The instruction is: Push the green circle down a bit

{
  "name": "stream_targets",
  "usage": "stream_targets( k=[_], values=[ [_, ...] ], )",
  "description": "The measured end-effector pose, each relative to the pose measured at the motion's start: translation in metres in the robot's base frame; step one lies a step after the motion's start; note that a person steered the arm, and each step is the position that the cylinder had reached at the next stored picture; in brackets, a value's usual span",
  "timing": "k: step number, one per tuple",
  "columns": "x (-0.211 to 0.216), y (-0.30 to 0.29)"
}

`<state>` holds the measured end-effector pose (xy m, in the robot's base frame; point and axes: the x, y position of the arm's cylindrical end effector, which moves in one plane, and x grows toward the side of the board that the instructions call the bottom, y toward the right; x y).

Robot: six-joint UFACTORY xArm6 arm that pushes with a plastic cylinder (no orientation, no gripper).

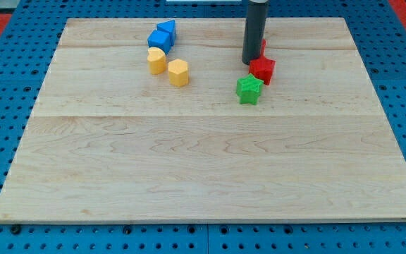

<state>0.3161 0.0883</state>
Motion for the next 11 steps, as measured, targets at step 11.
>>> stream_targets(
  k=[11],
  values=[
    [-0.052, 0.004]
  ],
)
